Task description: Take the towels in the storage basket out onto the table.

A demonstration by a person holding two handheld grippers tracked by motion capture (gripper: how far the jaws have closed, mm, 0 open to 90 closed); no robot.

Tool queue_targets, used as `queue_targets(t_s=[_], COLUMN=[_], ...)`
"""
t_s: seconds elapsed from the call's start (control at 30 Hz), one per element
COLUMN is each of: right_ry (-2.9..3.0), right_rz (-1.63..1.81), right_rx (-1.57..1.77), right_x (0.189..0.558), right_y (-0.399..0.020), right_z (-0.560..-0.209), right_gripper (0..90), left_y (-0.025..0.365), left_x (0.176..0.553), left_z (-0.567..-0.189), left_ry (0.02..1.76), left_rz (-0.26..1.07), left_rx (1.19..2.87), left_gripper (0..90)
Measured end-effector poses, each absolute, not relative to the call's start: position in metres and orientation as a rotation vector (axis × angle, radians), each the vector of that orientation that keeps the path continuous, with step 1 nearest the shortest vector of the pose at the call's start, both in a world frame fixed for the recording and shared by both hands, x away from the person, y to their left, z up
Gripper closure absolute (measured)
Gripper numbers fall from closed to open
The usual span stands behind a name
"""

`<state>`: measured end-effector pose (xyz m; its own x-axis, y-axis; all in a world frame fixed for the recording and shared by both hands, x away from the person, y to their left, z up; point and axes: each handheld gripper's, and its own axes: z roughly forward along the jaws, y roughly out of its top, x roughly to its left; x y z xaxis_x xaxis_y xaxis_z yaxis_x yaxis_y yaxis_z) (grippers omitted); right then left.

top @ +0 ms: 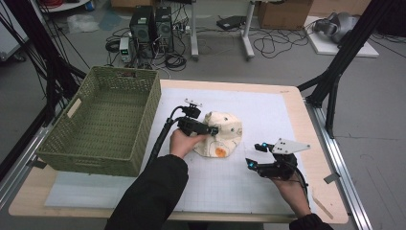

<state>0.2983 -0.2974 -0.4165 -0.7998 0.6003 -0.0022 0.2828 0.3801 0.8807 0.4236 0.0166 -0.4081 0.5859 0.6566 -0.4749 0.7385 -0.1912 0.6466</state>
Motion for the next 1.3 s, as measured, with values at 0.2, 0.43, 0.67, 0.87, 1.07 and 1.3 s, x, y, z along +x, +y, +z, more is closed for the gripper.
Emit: queue_targets(t_s=[0.2, 0.43, 0.67, 0.87, 1.07, 1.3], right_ry=[2.343, 2.377, 2.403, 2.433, 2.463, 2.482], right_rz=[1.379, 1.363, 1.349, 1.335, 1.305, 1.268], right_rx=[0.779, 0.764, 0.77, 0.765, 0.773, 0.78], right_x=[0.304, 0.313, 0.326, 0.337, 0.345, 0.351], right_y=[-0.294, -0.288, -0.279, -0.271, -0.264, -0.257], right_z=[-0.418, -0.42, -0.424, -0.427, -0.432, -0.435], right_gripper=[37.4, 44.0, 47.8, 48.6, 49.1, 49.2], left_y=[0.027, 0.035, 0.04, 0.045, 0.053, 0.058], left_x=[0.419, 0.411, 0.398, 0.389, 0.386, 0.386], left_z=[-0.408, -0.404, -0.409, -0.419, -0.424, -0.427], left_ry=[1.12, 1.097, 1.107, 1.135, 1.155, 1.155], left_rz=[-0.089, -0.048, 0.033, 0.126, 0.147, 0.157], left_rx=[1.873, 1.886, 1.85, 1.865, 1.856, 1.862], left_gripper=[43.0, 44.0, 48.1, 50.2, 53.3, 53.6])
